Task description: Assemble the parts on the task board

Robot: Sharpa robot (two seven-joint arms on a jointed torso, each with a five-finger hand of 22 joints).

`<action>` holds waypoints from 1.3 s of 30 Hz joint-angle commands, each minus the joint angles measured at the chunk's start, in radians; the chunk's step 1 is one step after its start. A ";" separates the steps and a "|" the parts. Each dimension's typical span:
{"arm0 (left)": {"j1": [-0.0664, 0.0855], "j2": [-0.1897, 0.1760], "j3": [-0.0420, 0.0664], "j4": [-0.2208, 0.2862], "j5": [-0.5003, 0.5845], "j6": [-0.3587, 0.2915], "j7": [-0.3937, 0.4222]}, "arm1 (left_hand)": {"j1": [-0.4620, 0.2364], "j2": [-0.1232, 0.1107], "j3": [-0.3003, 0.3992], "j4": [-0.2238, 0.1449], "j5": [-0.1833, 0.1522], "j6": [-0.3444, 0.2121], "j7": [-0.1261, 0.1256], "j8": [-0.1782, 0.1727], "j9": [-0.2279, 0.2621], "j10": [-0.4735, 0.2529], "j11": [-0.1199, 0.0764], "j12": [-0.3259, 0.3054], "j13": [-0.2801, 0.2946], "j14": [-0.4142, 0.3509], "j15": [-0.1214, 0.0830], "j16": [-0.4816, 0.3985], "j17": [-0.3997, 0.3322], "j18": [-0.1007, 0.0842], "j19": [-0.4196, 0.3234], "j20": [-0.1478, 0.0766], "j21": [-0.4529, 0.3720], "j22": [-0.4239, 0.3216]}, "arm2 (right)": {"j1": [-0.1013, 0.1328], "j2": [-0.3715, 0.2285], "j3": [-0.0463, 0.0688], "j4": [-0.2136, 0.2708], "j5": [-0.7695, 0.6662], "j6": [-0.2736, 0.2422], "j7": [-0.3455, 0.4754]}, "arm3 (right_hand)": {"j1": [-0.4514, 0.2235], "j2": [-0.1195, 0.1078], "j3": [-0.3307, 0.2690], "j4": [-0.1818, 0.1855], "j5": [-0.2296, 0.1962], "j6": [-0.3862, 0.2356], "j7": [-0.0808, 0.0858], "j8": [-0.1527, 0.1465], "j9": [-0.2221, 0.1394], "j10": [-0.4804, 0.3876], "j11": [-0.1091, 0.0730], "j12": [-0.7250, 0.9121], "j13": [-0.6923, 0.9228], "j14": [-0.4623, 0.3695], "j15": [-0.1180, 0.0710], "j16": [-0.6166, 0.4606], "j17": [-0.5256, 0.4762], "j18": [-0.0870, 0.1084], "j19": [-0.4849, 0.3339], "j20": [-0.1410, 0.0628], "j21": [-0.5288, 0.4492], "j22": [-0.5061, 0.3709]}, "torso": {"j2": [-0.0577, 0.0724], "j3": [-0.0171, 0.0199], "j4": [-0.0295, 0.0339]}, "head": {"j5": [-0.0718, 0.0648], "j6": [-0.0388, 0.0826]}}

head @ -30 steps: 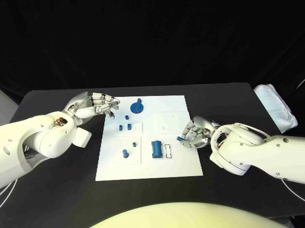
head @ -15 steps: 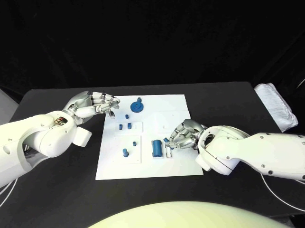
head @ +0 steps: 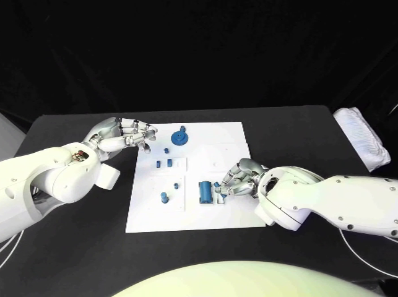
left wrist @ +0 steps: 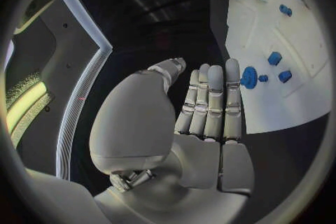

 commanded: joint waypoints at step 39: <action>0.000 -0.006 0.001 0.005 -0.006 0.016 -0.005 | 0.011 0.003 -0.005 0.002 0.001 -0.003 0.001 0.007 0.003 -0.012 0.002 0.004 0.003 -0.003 -0.005 0.003 0.002 0.012 0.006 -0.001 -0.006 -0.001 | -0.029 0.003 0.000 0.002 -0.158 0.052 -0.061 | -0.068 -0.001 -0.028 0.025 -0.021 0.019 -0.007 0.012 0.005 0.064 -0.012 0.013 0.200 0.104 -0.011 0.006 0.263 -0.007 0.105 -0.008 0.006 0.263 | 0.000 -0.0006 0.0011 | 0.005 -0.009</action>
